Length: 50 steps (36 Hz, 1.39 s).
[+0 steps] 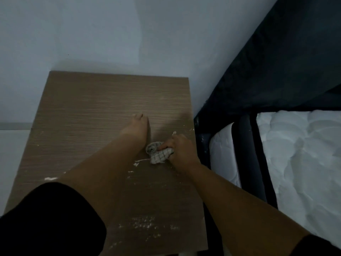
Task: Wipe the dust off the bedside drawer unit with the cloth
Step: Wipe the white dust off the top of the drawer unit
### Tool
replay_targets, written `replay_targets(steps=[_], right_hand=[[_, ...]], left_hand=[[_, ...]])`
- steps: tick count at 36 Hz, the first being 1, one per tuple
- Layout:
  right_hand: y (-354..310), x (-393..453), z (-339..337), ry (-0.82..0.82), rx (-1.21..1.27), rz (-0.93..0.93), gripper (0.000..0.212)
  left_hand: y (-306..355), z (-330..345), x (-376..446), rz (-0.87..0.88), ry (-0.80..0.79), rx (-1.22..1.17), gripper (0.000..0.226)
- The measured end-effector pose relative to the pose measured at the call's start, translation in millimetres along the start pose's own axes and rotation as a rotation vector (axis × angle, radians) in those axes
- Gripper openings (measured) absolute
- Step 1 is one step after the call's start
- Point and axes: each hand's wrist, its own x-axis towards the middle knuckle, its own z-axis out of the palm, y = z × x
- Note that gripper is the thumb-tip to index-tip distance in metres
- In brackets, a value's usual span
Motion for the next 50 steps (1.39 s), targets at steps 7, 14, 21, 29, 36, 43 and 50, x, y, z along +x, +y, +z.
replay_targets(steps=[7, 14, 21, 29, 36, 43, 50], right_hand=[[25, 68, -44, 0.229, 0.103, 0.029, 0.031], [50, 151, -86, 0.403, 0.13, 0.013, 0.042], [74, 214, -77, 0.28, 0.446, 0.303, 0.029], [82, 214, -67, 0.153, 0.197, 0.235, 0.033], [85, 157, -48, 0.11, 0.019, 0.137, 0.024], [71, 65, -37, -0.013, -0.134, 0.069, 0.045], [66, -18, -16, -0.004, -0.109, -0.022, 0.047]], left_hand=[[37, -15, 24, -0.011, -0.057, -0.116, 0.086], [62, -7, 44, -0.033, -0.025, -0.09, 0.095], [56, -3, 46, -0.033, -0.016, -0.091, 0.102], [57, -7, 46, -0.051, -0.04, -0.052, 0.107], [61, -7, 43, -0.058, -0.014, -0.035, 0.106], [60, 10, 30, -0.042, 0.02, 0.0, 0.085], [50, 37, 4, 0.021, 0.047, 0.032, 0.067]])
